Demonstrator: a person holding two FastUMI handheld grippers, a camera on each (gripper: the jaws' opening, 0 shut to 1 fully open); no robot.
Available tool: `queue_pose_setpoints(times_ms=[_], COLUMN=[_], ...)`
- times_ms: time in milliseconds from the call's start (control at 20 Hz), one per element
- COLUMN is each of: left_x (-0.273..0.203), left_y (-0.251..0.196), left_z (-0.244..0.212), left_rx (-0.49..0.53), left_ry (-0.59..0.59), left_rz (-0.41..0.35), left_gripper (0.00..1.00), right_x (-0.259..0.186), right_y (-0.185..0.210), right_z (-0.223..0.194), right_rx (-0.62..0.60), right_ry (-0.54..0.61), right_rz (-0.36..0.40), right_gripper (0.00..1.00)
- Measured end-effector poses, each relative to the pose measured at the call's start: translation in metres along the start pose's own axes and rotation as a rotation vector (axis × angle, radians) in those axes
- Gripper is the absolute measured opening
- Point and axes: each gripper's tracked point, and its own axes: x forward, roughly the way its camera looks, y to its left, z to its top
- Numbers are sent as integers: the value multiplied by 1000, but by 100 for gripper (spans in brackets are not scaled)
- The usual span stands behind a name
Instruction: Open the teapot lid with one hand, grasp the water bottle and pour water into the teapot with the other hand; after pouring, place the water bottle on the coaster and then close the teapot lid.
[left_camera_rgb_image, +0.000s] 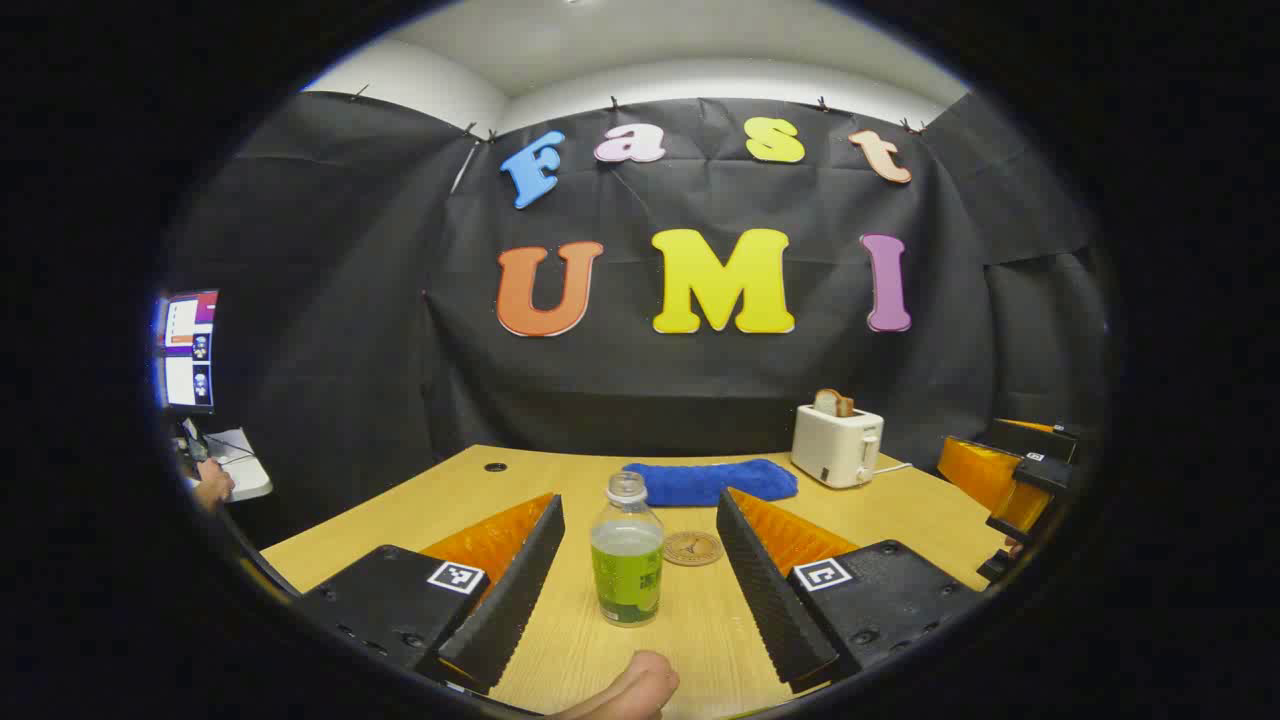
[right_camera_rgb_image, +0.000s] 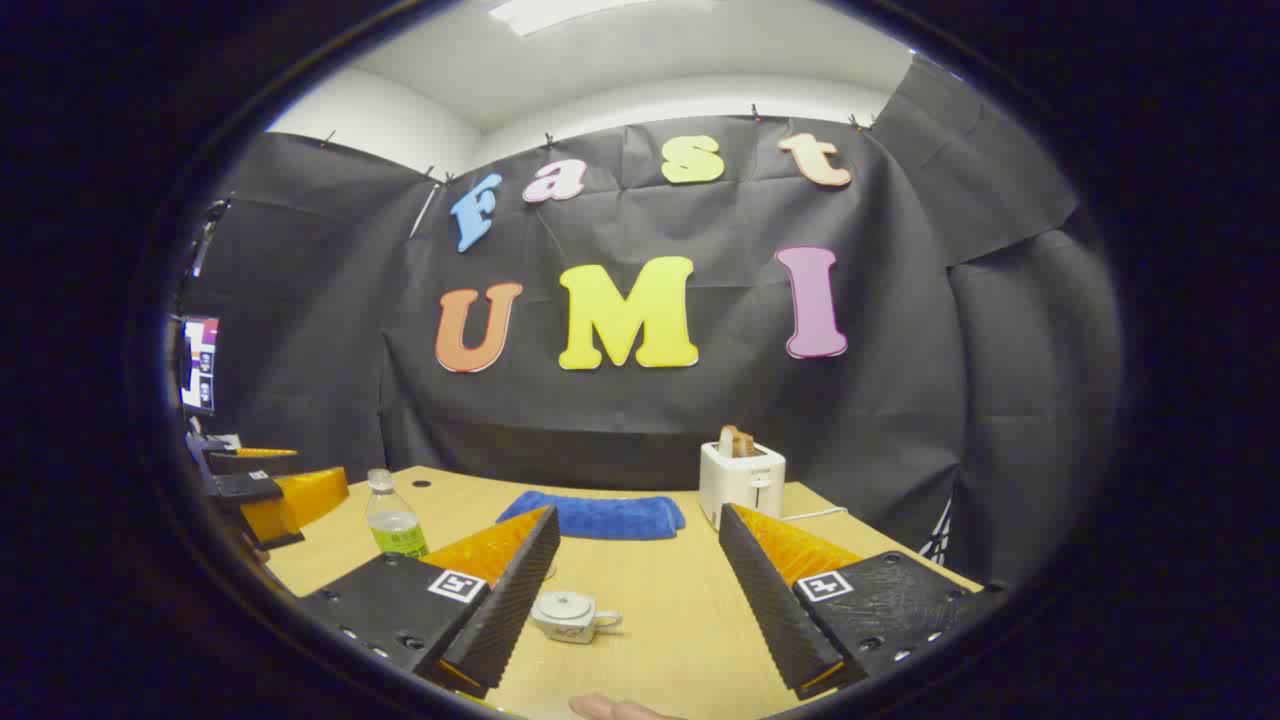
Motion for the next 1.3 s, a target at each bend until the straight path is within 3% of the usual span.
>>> queue_pose_setpoints(times_ms=[300, 700, 850, 1100, 1150, 1300], left_x=[8, 11, 13, 17, 17, 20], left_y=[22, 23, 22, 23, 24, 27], left_z=[-6, -8, -12, -15, -16, -22], left_rx=[-51, 12, 31, 59, 58, 55], left_ry=[27, 23, 27, 28, 33, 50], left_rz=[7, -17, -18, -10, -8, -3], left_gripper=[96, 96, 96, 96, 96, 96], right_x=[0, 18, 42, 79, 85, 96], right_y=[-21, -22, 0, 36, 43, 59], right_z=[-22, -34, -47, -100, -109, -128], right_rx=[-34, -15, -4, 33, 22, 10], right_ry=[38, 14, -28, 107, 126, 168], right_rz=[-34, -47, 10, 87, 102, 144], right_gripper=[97, 97, 96, 93, 96, 88])
